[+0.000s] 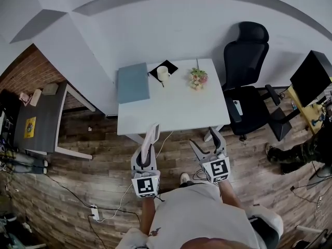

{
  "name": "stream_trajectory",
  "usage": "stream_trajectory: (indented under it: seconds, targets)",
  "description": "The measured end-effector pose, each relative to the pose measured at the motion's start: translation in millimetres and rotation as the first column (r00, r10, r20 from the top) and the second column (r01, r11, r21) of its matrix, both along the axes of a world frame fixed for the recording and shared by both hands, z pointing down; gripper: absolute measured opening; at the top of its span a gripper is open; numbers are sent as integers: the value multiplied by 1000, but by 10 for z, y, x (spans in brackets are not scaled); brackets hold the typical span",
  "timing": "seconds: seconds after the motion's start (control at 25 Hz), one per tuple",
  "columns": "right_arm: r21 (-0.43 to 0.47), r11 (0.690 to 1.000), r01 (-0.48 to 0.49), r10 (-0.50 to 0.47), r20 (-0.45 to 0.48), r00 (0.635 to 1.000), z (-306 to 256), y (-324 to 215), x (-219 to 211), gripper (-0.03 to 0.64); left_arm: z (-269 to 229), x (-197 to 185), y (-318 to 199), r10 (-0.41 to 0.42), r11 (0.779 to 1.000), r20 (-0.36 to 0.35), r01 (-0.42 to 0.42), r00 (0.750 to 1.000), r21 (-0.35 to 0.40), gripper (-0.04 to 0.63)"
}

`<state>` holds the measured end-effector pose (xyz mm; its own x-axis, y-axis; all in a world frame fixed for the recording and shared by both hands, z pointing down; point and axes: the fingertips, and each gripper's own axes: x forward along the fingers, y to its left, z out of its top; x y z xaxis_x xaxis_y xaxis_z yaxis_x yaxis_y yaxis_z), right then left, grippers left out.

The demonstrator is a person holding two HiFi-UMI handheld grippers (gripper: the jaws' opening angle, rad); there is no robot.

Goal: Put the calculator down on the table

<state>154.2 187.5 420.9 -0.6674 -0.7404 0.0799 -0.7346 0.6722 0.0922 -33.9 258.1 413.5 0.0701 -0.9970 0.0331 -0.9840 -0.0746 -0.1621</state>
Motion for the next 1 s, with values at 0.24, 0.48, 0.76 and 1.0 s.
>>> stream_trajectory:
  seconds: [0.24, 0.48, 0.76, 1.0]
  targets:
    - [-14, 1000, 13, -13, 1, 1000, 52, -218, 11, 359, 34, 5, -183, -8, 1000, 31, 7, 1000, 13, 72]
    - [-18, 1000, 17, -17, -6, 1000, 68, -399, -10, 359, 24, -7, -351, -21, 1000, 16, 21, 1000, 2, 72]
    - [-23, 999, 27, -27, -8, 1000, 117, -580, -126, 359, 91, -90, -558, -18, 1000, 20, 17, 1000, 12, 72]
    - [-24, 999, 24, -25, -15, 1000, 120, -787, -239, 359, 126, -204, -795, -13, 1000, 12, 13, 1000, 13, 72]
